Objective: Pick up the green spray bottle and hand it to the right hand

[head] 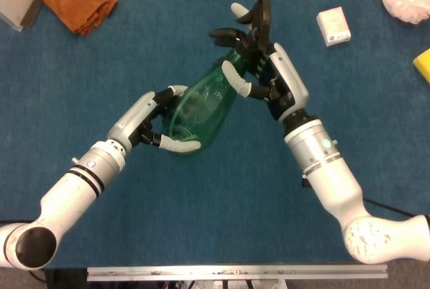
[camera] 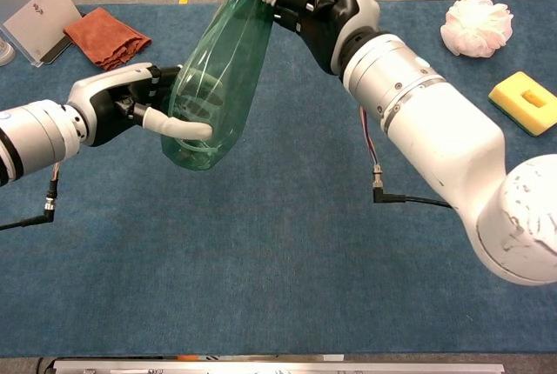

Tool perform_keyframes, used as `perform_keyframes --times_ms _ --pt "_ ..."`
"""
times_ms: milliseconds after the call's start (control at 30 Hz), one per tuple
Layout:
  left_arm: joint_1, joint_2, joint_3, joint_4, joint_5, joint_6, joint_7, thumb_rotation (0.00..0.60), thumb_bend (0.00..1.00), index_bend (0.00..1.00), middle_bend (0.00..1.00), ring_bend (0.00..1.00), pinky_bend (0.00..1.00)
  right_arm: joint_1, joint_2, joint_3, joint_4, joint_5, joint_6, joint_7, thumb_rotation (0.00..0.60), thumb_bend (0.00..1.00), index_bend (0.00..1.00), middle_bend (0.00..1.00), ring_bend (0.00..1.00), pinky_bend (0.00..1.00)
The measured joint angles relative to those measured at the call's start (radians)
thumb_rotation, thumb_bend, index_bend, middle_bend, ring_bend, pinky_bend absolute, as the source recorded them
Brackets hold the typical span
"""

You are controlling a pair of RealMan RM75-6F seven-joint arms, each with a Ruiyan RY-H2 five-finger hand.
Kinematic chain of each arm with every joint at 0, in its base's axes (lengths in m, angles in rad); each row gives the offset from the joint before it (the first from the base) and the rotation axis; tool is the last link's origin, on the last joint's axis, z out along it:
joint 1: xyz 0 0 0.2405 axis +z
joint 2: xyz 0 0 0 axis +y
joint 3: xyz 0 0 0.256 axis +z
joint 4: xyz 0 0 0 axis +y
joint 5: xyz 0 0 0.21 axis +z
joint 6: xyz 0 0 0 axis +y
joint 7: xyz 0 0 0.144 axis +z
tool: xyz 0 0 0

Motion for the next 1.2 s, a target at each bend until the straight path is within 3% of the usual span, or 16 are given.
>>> perform_keyframes --times_ms 300,533,633,733,833,1000,1200 --pt "-0.004 -0.008 0.001 -0.001 -0.002 0.005 0.008 0.600 0.15 0.46 0.41 0.35 0.62 -0.006 0.004 0.015 -0.013 0.007 -0.005 -0.007 0.600 0.74 0.26 0.38 0.55 0.46" --pt "-0.004 -0.005 -0.001 -0.002 -0.004 0.007 0.007 0.600 0.15 0.45 0.40 0.35 0.62 -0.007 0.003 0.024 -0.018 0.019 -0.007 -0.014 0.600 0.74 0.26 0.40 0.60 0.47" --pt "-0.004 -0.003 -0.002 -0.001 -0.004 0.004 0.004 0.600 0.15 0.44 0.40 0.35 0.62 -0.008 0.003 0.030 -0.017 0.026 -0.007 -0.014 0.600 0.74 0.26 0.41 0.61 0.55" --pt "-0.004 0.001 -0.003 0.000 -0.003 -0.006 -0.002 0.600 0.15 0.41 0.38 0.32 0.62 -0.008 0.004 0.038 -0.016 0.037 -0.008 -0.013 0.600 0.74 0.26 0.42 0.61 0.56" --pt "-0.005 0.011 -0.005 -0.001 0.000 -0.030 -0.015 0.600 0.15 0.34 0.30 0.25 0.58 -0.008 0.009 0.052 -0.015 0.056 -0.014 -0.012 0.600 0.74 0.26 0.43 0.63 0.56" --pt "-0.009 0.035 -0.014 0.003 0.021 -0.109 -0.058 0.600 0.15 0.15 0.13 0.06 0.37 -0.006 0.028 0.070 -0.013 0.095 -0.031 -0.013 0.600 0.75 0.27 0.45 0.66 0.58" --pt "-0.007 0.076 -0.044 0.018 0.088 -0.225 -0.144 0.600 0.15 0.09 0.06 0.00 0.33 -0.006 0.073 0.092 -0.021 0.175 -0.064 -0.017 0.600 0.77 0.27 0.47 0.68 0.59"
